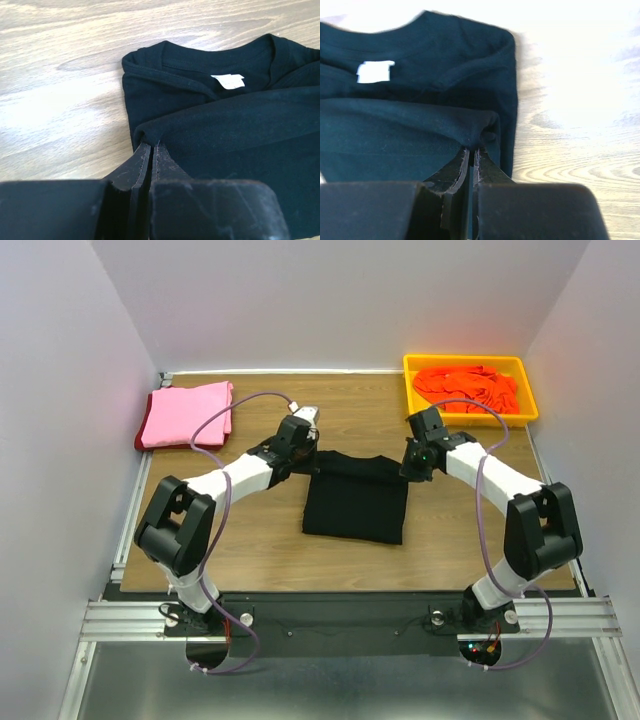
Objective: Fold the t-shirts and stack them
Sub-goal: Fold the tshirt
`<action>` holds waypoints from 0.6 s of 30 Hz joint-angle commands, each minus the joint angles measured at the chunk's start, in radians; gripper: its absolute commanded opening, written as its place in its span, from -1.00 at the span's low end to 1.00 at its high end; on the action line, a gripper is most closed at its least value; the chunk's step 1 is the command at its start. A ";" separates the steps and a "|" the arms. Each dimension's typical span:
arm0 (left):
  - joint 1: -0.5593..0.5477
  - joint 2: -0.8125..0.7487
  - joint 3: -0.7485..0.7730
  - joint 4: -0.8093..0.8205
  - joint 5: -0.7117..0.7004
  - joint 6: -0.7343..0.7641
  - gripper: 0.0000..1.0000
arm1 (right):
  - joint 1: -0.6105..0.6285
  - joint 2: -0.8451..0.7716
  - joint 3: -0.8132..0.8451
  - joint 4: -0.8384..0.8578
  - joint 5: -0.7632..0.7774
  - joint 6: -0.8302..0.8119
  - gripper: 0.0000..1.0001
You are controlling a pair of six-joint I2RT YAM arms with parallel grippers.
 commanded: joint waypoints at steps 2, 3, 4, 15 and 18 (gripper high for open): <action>0.013 0.053 0.027 0.014 -0.029 0.045 -0.89 | -0.022 0.007 -0.063 0.003 0.125 0.035 -0.99; 0.012 0.064 0.030 0.014 -0.023 0.045 -0.88 | -0.022 0.010 -0.072 0.008 0.134 0.040 -0.99; 0.013 0.085 0.040 0.017 -0.011 0.048 -0.86 | -0.022 0.018 -0.089 0.014 0.148 0.048 -0.99; 0.012 0.125 0.063 0.027 -0.039 0.050 -0.74 | -0.024 0.021 -0.144 0.068 0.197 0.095 -0.97; 0.012 0.107 0.060 0.035 -0.048 0.053 -0.30 | -0.021 -0.010 -0.157 0.068 0.203 0.106 -0.54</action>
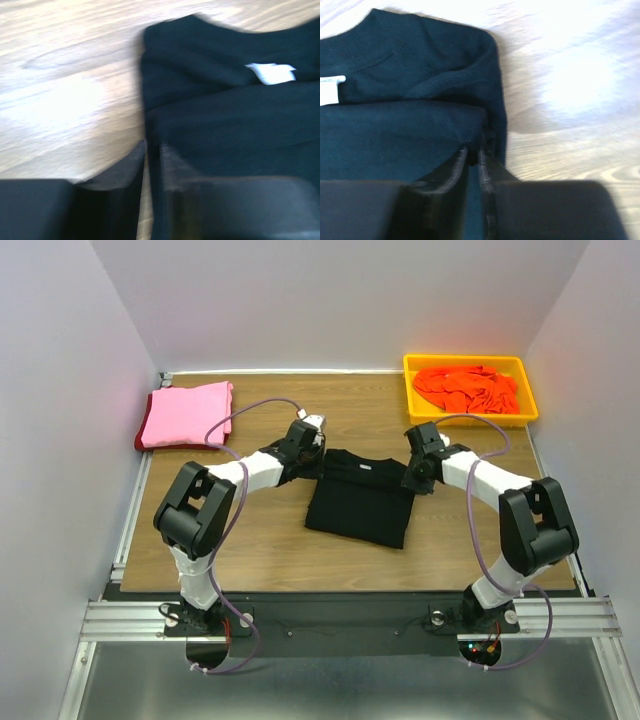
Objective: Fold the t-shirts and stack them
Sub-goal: Fold the tshirt
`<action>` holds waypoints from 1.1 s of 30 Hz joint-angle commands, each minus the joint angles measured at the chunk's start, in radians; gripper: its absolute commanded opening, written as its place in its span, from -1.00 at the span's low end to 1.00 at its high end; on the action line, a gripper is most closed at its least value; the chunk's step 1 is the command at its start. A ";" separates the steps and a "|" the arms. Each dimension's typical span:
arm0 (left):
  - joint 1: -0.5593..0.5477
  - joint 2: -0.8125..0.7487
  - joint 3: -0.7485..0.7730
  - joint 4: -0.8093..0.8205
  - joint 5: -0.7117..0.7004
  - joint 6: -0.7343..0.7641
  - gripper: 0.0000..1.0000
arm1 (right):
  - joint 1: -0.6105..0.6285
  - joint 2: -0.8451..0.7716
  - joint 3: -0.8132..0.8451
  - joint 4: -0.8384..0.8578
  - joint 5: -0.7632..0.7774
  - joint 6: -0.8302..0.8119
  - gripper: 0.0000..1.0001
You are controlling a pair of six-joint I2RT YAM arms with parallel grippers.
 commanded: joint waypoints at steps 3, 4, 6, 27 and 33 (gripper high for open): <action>0.015 -0.089 0.020 -0.007 -0.103 0.033 0.36 | -0.022 -0.103 -0.023 -0.031 0.104 -0.012 -0.07; 0.013 -0.105 0.017 -0.010 -0.109 0.033 0.49 | -0.022 -0.121 -0.020 -0.030 0.098 -0.021 -0.01; 0.009 -0.186 0.011 -0.024 -0.143 0.033 0.68 | -0.021 -0.169 0.003 -0.030 0.083 -0.098 0.10; -0.178 -0.288 -0.155 -0.112 -0.119 -0.054 0.20 | 0.067 -0.024 0.089 0.060 -0.482 -0.363 -0.07; -0.191 -0.233 -0.202 -0.122 -0.080 -0.076 0.20 | 0.064 0.075 0.157 0.058 -0.353 -0.362 -0.15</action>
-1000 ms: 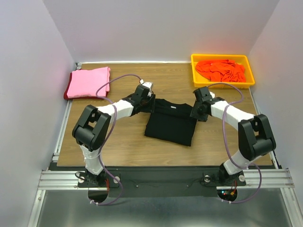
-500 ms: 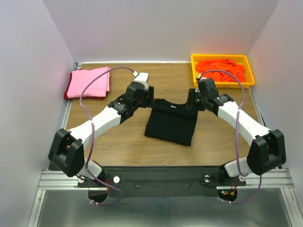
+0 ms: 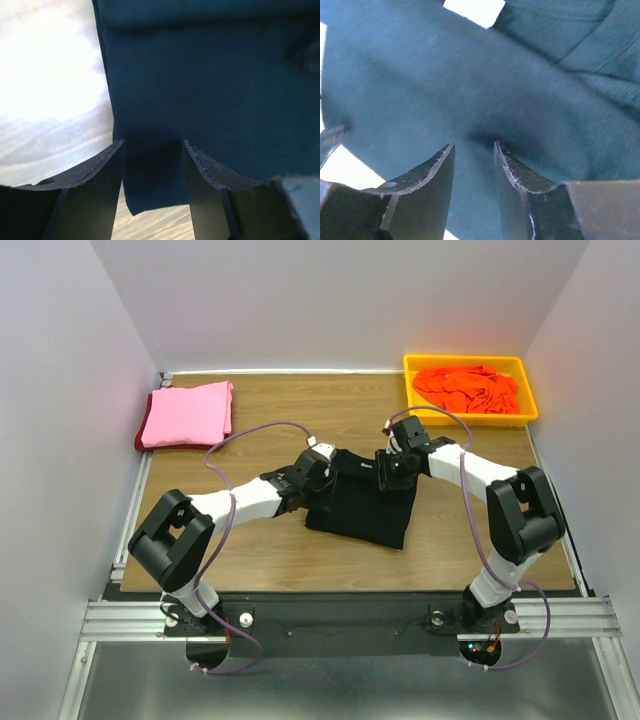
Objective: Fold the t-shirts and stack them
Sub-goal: Fold the tshirt
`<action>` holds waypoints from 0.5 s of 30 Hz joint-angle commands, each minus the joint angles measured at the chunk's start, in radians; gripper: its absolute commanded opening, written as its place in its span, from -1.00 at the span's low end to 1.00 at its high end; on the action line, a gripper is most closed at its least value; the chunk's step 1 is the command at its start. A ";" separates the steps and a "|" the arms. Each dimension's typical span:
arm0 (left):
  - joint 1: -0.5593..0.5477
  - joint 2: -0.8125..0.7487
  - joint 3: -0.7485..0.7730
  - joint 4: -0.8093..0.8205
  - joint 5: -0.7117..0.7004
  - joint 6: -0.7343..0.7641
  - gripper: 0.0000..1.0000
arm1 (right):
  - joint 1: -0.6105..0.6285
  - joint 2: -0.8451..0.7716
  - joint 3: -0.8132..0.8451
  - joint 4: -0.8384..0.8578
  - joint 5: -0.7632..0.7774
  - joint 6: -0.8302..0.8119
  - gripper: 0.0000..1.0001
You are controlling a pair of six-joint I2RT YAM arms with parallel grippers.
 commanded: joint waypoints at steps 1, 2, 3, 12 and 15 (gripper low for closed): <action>-0.004 0.007 -0.037 -0.005 0.034 -0.028 0.19 | -0.003 0.039 0.088 0.037 0.099 -0.023 -0.16; -0.006 0.016 -0.045 -0.009 0.039 -0.031 0.20 | -0.013 0.055 0.098 0.037 0.145 -0.027 -0.17; -0.006 0.020 -0.058 -0.012 0.046 -0.034 0.20 | -0.019 0.063 0.105 0.037 0.173 -0.020 -0.17; -0.006 0.024 -0.108 -0.016 0.098 -0.066 0.19 | -0.167 0.121 0.229 0.071 0.365 0.044 -0.15; -0.006 -0.025 -0.088 -0.035 0.079 -0.066 0.28 | -0.175 0.103 0.263 0.069 0.318 0.052 -0.15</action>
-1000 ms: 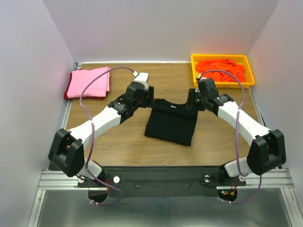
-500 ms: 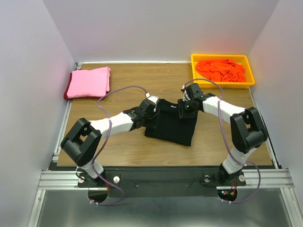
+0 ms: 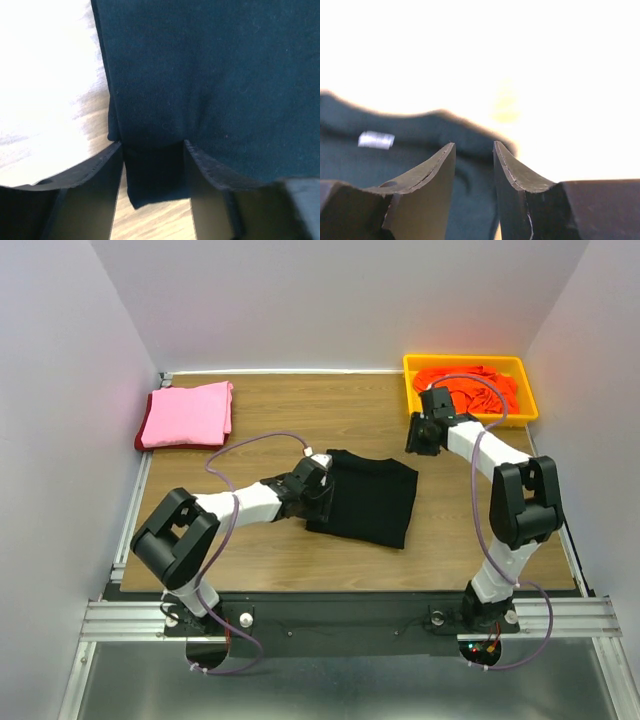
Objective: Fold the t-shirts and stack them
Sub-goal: Fold the tshirt
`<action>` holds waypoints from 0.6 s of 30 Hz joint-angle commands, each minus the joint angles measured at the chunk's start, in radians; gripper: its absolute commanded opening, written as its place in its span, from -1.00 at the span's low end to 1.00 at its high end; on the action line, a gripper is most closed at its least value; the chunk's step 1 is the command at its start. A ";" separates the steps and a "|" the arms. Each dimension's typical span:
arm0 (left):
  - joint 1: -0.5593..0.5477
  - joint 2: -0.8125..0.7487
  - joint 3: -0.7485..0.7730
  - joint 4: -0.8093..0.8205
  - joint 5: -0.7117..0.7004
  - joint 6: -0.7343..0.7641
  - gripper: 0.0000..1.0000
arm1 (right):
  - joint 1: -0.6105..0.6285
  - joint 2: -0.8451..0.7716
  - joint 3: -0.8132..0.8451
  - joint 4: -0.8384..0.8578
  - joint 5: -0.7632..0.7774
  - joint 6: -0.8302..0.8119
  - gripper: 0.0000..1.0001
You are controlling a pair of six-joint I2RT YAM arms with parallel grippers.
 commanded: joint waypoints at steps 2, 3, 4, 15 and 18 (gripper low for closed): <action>-0.006 -0.092 0.016 -0.067 -0.021 -0.014 0.33 | -0.004 -0.065 0.058 0.057 -0.065 0.029 -0.16; -0.006 -0.122 0.053 -0.069 -0.048 -0.007 0.36 | -0.004 -0.083 0.036 0.058 -0.093 0.033 -0.16; -0.005 -0.136 0.076 -0.072 -0.061 0.001 0.38 | -0.004 -0.114 0.021 0.067 -0.122 0.032 -0.17; 0.146 0.043 0.348 0.120 0.201 0.105 -0.08 | -0.014 -0.218 -0.223 0.296 -0.495 0.073 -0.22; 0.158 0.145 0.394 0.135 0.267 0.145 -0.16 | -0.042 -0.211 -0.272 0.354 -0.560 0.095 -0.22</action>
